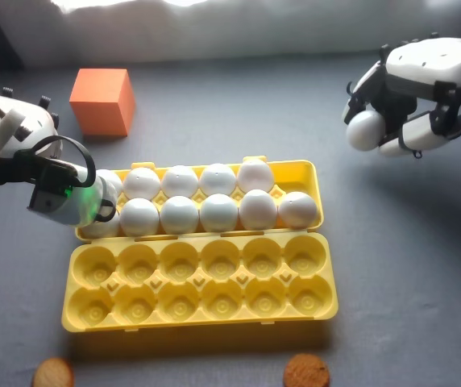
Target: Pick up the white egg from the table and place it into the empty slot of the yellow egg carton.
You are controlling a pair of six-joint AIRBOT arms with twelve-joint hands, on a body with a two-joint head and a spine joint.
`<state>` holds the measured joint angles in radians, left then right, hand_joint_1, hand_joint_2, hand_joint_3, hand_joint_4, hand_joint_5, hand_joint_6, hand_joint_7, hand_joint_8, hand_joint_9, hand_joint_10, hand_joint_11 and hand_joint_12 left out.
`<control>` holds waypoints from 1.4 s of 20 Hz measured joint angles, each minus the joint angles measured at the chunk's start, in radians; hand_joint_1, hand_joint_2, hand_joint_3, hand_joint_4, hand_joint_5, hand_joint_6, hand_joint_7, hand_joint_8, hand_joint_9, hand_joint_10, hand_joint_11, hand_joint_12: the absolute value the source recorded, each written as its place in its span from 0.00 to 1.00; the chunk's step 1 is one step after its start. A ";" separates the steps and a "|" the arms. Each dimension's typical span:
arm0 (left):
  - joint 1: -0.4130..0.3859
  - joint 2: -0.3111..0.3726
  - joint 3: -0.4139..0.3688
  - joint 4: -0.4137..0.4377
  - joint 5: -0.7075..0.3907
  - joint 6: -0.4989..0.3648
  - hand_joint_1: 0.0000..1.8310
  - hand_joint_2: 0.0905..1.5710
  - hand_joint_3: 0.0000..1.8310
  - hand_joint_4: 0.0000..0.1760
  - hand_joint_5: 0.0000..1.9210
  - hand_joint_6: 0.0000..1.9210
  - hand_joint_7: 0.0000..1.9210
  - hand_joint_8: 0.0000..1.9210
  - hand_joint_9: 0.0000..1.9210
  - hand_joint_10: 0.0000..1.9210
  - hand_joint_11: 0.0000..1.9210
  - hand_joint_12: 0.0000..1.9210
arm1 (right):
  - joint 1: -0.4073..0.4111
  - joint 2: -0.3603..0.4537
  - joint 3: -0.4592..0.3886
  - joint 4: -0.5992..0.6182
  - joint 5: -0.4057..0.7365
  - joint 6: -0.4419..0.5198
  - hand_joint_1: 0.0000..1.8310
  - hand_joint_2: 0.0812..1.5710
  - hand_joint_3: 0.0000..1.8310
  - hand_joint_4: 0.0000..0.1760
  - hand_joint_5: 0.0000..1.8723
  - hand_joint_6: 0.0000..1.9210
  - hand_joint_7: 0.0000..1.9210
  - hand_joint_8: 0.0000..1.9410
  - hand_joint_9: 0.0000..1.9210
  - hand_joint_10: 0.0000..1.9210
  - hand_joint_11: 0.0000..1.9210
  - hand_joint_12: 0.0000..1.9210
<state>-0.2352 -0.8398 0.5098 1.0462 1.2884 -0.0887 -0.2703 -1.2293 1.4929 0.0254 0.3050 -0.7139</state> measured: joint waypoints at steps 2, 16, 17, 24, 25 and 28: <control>0.000 0.000 0.000 0.000 -0.001 0.000 0.00 0.82 0.00 0.00 0.16 0.00 0.22 0.00 0.23 0.01 0.00 0.64 | 0.018 0.006 -0.013 -0.042 0.004 0.045 0.68 0.67 0.00 0.00 0.56 0.41 0.56 0.50 0.50 0.50 0.32 0.77; 0.000 0.000 0.000 0.000 0.002 0.000 0.00 0.82 0.00 0.00 0.17 0.01 0.22 0.00 0.23 0.00 0.01 0.65 | 0.045 -0.022 -0.076 -0.359 0.058 0.294 0.67 0.69 0.00 0.00 0.54 0.44 0.52 0.56 0.46 0.53 0.28 0.80; 0.000 0.000 0.000 0.000 0.002 0.000 0.00 0.82 0.00 0.00 0.17 0.01 0.23 0.00 0.24 0.01 0.02 0.65 | 0.045 -0.030 -0.076 -0.359 0.058 0.293 0.67 0.68 0.00 0.00 0.56 0.41 0.53 0.55 0.47 0.53 0.30 0.78; 0.000 0.000 0.000 0.000 0.000 0.000 0.00 0.82 0.00 0.00 0.17 0.00 0.23 0.00 0.24 0.00 0.01 0.66 | 0.031 -0.041 -0.076 -0.359 0.061 0.279 0.66 0.72 0.00 0.00 0.46 0.59 0.50 0.56 0.45 0.47 0.28 0.71; 0.000 0.000 0.000 0.000 0.000 0.000 0.00 0.82 0.00 0.00 0.19 0.00 0.24 0.00 0.25 0.00 0.02 0.64 | 0.028 -0.041 -0.076 -0.359 0.060 0.278 0.65 0.74 0.00 0.00 0.40 0.66 0.49 0.58 0.43 0.45 0.28 0.71; 0.000 0.000 0.000 0.000 -0.001 0.000 0.00 0.83 0.00 0.00 0.17 0.00 0.22 0.00 0.24 0.01 0.01 0.64 | 0.023 -0.045 -0.076 -0.359 0.057 0.272 0.62 0.66 0.00 0.00 0.32 0.27 0.42 0.25 0.37 0.37 0.22 0.70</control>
<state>-0.2348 -0.8398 0.5098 1.0462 1.2877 -0.0883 -0.2474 -1.2743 1.4166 -0.3340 0.3618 -0.4416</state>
